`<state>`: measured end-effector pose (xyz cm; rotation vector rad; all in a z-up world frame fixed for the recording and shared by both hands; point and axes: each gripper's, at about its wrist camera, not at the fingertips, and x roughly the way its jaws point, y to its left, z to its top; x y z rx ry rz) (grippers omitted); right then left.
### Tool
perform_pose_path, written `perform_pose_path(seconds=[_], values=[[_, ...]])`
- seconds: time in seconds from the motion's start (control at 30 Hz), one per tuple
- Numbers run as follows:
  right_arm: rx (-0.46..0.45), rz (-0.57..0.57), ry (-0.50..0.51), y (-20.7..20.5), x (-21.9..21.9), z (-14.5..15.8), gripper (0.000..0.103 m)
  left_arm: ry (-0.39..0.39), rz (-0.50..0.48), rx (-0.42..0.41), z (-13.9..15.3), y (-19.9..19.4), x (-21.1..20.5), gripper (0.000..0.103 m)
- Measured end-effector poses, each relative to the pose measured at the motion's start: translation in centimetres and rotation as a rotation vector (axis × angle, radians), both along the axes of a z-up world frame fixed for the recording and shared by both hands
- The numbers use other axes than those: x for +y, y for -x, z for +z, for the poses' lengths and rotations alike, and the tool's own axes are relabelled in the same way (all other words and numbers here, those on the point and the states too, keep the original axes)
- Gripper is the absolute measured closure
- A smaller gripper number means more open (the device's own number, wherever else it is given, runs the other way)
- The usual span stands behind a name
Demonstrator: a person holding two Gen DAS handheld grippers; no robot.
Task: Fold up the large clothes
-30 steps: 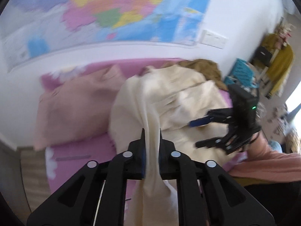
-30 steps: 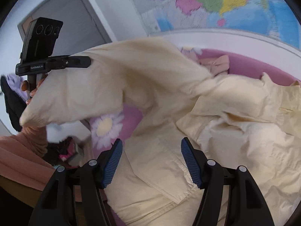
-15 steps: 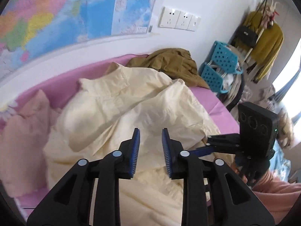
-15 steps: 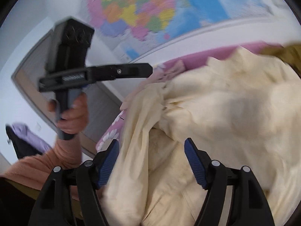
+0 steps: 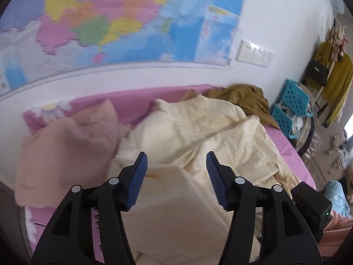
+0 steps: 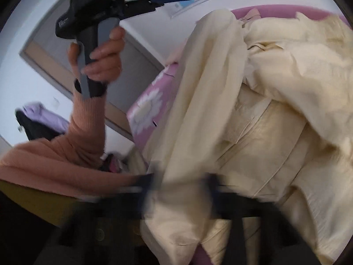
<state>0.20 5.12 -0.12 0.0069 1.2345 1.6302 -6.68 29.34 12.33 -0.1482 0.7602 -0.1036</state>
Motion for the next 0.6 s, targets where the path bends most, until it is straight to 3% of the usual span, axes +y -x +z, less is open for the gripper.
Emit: perform_pose_path(seconds=[0.03, 0.2, 0.33, 0.47, 0.6], values=[[-0.019, -0.004, -0.021, -0.5, 0.0, 0.8, 0.095, 0.006, 0.016, -0.008, 0.1, 0.3, 0.6, 0.045], [-0.320, -0.146, -0.043, -6.4, -1.2, 8.1, 0.097, 0.042, 0.054, -0.051, 1.0, 1.7, 2.8, 0.045], [-0.431, -0.240, 0.023, -12.5, -1.3, 10.5, 0.098, 0.058, 0.057, -0.082, 1.1, 1.7, 2.7, 0.041], [-0.474, -0.268, 0.120, -16.0, -0.4, 8.8, 0.099, 0.024, 0.032, -0.073, -0.4, 0.2, 0.7, 0.039], [-0.399, -0.262, 0.240, -17.9, 0.9, 2.8, 0.097, -0.024, -0.010, 0.011, -4.2, -2.4, -1.5, 0.039]])
